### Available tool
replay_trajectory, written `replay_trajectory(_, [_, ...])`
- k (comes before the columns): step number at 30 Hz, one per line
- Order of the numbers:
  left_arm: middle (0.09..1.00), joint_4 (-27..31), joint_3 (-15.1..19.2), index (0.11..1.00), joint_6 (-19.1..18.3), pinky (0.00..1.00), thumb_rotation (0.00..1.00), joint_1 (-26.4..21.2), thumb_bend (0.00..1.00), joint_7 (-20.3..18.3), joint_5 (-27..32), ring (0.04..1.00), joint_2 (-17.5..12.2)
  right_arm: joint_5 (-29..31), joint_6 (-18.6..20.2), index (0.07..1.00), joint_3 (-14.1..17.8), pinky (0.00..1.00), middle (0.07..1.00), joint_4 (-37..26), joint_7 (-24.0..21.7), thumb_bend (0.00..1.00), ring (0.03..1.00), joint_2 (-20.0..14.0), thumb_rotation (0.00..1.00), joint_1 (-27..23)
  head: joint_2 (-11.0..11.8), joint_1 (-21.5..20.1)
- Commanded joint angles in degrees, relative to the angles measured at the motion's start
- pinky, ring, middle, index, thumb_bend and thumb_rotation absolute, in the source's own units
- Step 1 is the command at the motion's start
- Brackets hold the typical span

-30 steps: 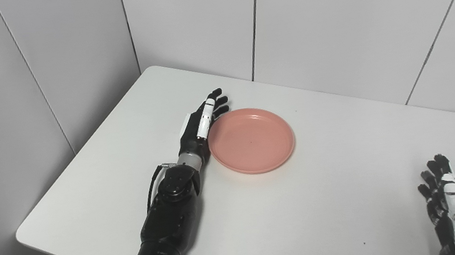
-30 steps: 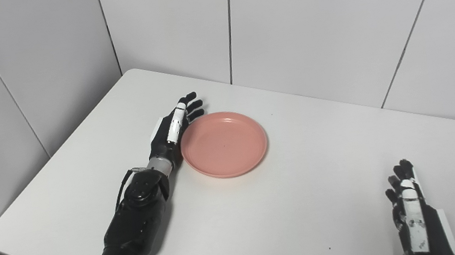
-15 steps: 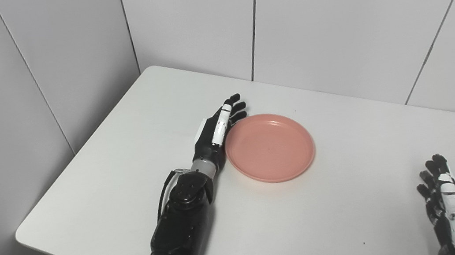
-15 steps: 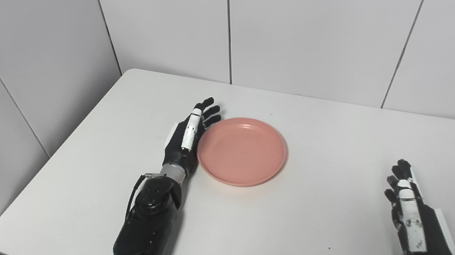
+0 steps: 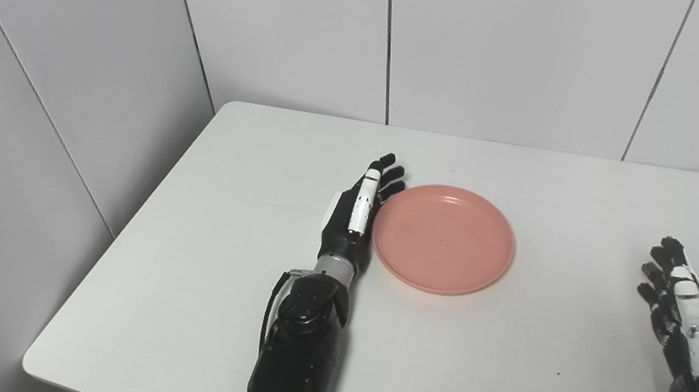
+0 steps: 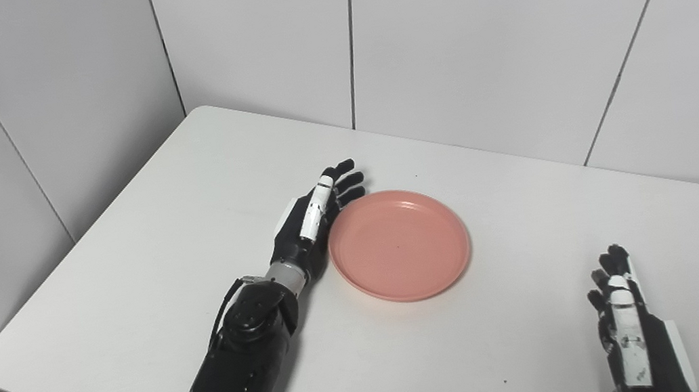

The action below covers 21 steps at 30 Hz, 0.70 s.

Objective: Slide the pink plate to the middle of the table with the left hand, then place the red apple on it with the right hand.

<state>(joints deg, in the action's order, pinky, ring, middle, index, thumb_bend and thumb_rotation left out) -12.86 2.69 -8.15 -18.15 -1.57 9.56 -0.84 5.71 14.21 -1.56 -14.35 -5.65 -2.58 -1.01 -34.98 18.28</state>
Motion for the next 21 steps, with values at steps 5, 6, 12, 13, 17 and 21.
replay_trajectory(5, [0.872, 0.8, -0.88, 0.861, -3.94, 0.86, 1.0, 1.05, 0.37, 0.17, -0.17, 0.867, 1.56, 0.5, -1.2, 1.0, 0.04, 1.0, 1.0, -1.11, 0.13, 0.16, 1.0, 0.74, 1.0, -1.0, -0.01, -1.32])
replay_trajectory(6, [0.874, 1.05, -0.95, 0.864, -4.35, 0.86, 1.0, 1.07, 0.37, -0.02, 0.0, 0.87, 1.65, 0.53, -1.2, 1.0, 0.04, 1.0, 1.0, -1.04, 0.16, 0.16, 1.0, 0.86, 1.0, -0.99, -0.06, -1.87])
replay_trajectory(12, [0.886, 1.44, -1.28, 0.874, -4.68, 0.88, 1.0, 1.18, 0.35, -0.41, 0.22, 0.881, 2.63, 0.17, -1.97, 1.0, -0.09, 1.0, 1.0, -0.27, 0.03, 0.18, 1.0, 1.07, 1.0, -1.18, -0.41, -3.5])
replay_trajectory(13, [0.882, 1.49, -1.32, 0.869, -4.77, 0.87, 1.0, 1.22, 0.35, -0.27, 0.19, 0.879, 2.83, 0.16, -2.12, 1.0, -0.1, 1.0, 1.0, -0.16, -0.01, 0.18, 1.0, 1.09, 1.0, -1.21, -0.53, -3.71])
replay_trajectory(17, [0.884, 1.77, -2.39, 0.871, -4.91, 0.87, 1.0, 1.43, 0.35, -0.74, -0.22, 0.881, 3.14, -0.83, -2.13, 0.997, -0.25, 1.0, 0.992, -0.26, 0.52, 0.18, 0.995, 1.29, 1.0, -1.17, -0.8, -4.13])
replay_trajectory(21, [0.887, 2.03, -3.71, 0.873, -4.9, 0.88, 1.0, 1.77, 0.36, -0.63, -0.97, 0.885, 3.64, -1.24, -2.13, 0.998, -0.31, 1.0, 0.992, -0.48, 0.52, 0.18, 0.996, 1.37, 1.0, -1.13, -0.9, -4.49])
